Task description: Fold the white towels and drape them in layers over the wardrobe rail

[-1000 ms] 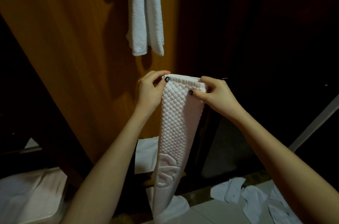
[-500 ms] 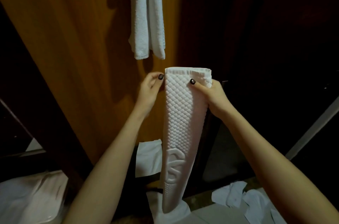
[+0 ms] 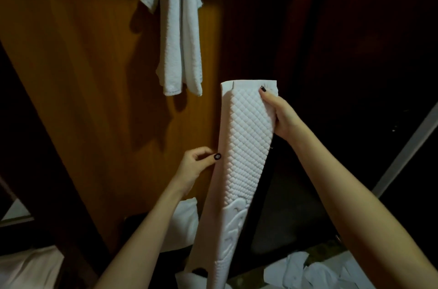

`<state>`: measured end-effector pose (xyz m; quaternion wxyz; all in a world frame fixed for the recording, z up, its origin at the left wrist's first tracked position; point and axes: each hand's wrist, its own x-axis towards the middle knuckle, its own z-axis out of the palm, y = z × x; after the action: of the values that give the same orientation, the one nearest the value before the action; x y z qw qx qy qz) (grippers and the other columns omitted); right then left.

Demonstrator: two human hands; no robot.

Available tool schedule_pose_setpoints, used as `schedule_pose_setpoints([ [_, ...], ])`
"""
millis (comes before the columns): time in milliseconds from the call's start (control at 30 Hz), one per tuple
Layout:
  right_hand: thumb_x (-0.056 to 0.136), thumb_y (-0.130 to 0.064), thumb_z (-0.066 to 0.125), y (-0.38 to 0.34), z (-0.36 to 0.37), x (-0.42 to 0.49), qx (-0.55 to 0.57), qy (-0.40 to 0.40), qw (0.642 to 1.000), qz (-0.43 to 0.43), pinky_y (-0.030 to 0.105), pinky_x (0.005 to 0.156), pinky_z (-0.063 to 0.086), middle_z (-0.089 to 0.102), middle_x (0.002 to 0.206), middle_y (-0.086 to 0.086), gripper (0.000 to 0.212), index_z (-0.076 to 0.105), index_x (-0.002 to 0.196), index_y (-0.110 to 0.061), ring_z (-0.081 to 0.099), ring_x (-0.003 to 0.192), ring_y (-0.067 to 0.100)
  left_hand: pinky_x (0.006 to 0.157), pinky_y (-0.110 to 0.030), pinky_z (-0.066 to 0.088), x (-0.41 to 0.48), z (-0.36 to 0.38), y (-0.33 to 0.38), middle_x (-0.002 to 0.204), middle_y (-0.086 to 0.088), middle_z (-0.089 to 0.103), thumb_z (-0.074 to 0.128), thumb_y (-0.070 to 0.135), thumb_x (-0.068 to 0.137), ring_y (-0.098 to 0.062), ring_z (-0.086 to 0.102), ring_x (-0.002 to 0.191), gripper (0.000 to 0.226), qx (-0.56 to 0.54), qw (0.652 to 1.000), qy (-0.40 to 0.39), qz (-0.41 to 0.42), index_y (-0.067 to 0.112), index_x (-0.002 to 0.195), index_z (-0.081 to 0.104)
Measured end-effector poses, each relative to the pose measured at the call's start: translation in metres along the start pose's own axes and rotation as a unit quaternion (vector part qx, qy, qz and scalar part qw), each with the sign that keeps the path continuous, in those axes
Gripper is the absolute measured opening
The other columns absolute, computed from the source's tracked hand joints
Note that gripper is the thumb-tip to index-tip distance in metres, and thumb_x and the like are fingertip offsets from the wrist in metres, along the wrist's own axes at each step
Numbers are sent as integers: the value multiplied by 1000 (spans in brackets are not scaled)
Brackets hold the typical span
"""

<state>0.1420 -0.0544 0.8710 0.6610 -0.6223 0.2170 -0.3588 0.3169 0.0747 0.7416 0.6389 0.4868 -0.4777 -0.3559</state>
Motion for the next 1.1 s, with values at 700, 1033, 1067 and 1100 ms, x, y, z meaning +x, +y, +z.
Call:
schedule_pose_setpoints([
  [700,49,-67,84,-10,-28,10,46,13,999,-7,39,87,57,67,117,10,97,61,123,-9,65,108,24,66,-21,45,4,13,18,90,3,58,62,7,88,-11,54,75,25,357,887,44,289,22,106,51],
  [1033,98,-42,48,1,-2,13,6,45,999,-20,34,84,56,72,96,2,36,65,106,-11,69,90,18,63,-10,35,-4,5,-7,81,2,45,50,46,85,-5,44,70,50,324,929,54,171,0,89,69],
  [1067,98,-41,49,3,-1,15,6,51,999,-17,35,85,57,72,99,4,37,65,108,-10,69,93,20,64,-11,36,-7,10,-9,82,-1,43,53,51,82,-7,42,71,54,328,932,48,146,-1,86,66],
  [1100,97,-41,51,5,1,17,6,56,998,-14,35,85,57,72,102,6,38,64,110,-8,69,95,22,65,-14,36,-8,17,-11,84,-3,42,58,54,80,-9,42,73,55,337,934,38,112,-1,83,61],
])
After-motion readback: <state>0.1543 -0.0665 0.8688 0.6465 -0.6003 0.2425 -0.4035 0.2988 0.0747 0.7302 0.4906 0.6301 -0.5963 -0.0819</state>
